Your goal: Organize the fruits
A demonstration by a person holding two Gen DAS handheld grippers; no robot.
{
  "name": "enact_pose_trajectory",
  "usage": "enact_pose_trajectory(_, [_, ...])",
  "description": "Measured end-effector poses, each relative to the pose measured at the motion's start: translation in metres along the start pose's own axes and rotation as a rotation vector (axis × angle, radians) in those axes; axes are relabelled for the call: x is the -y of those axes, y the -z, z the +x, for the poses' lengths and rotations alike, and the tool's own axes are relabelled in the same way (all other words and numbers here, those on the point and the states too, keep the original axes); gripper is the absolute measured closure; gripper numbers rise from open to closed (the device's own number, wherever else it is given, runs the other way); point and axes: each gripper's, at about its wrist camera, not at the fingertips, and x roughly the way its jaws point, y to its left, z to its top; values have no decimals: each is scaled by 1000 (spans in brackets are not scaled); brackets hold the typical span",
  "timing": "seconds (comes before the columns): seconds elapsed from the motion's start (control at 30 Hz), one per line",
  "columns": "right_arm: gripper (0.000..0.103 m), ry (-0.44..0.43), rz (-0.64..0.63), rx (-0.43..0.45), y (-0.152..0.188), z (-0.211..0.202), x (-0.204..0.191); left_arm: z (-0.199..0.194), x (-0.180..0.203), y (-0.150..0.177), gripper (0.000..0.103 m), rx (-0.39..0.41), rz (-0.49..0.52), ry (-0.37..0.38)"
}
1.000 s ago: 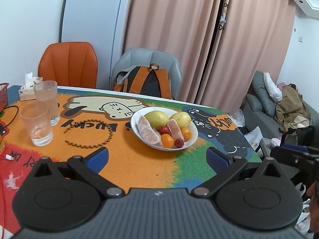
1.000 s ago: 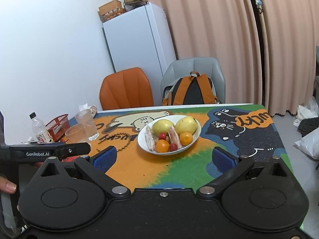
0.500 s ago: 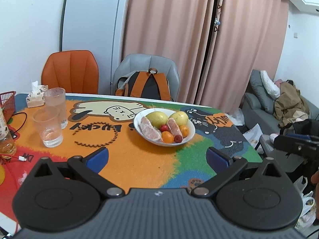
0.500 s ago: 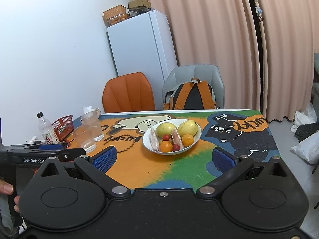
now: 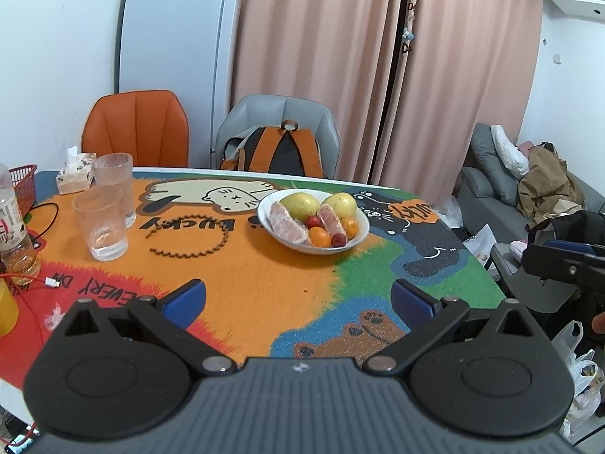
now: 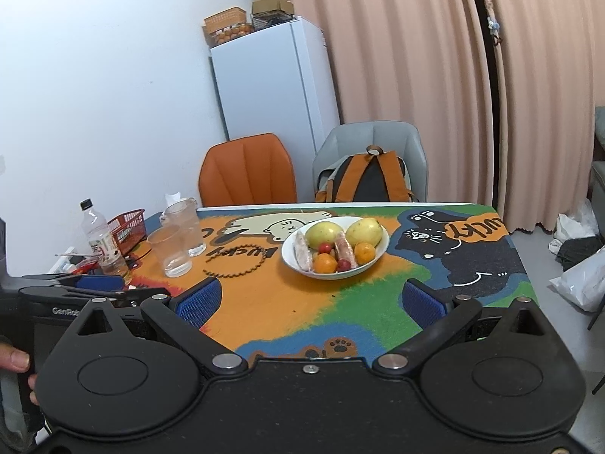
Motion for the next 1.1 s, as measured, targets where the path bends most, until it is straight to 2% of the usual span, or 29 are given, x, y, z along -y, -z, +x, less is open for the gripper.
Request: enact_pose_trajectory(1.1, [0,12,-9,-19,3,2,-6,-6,0,3,0,9,10,0])
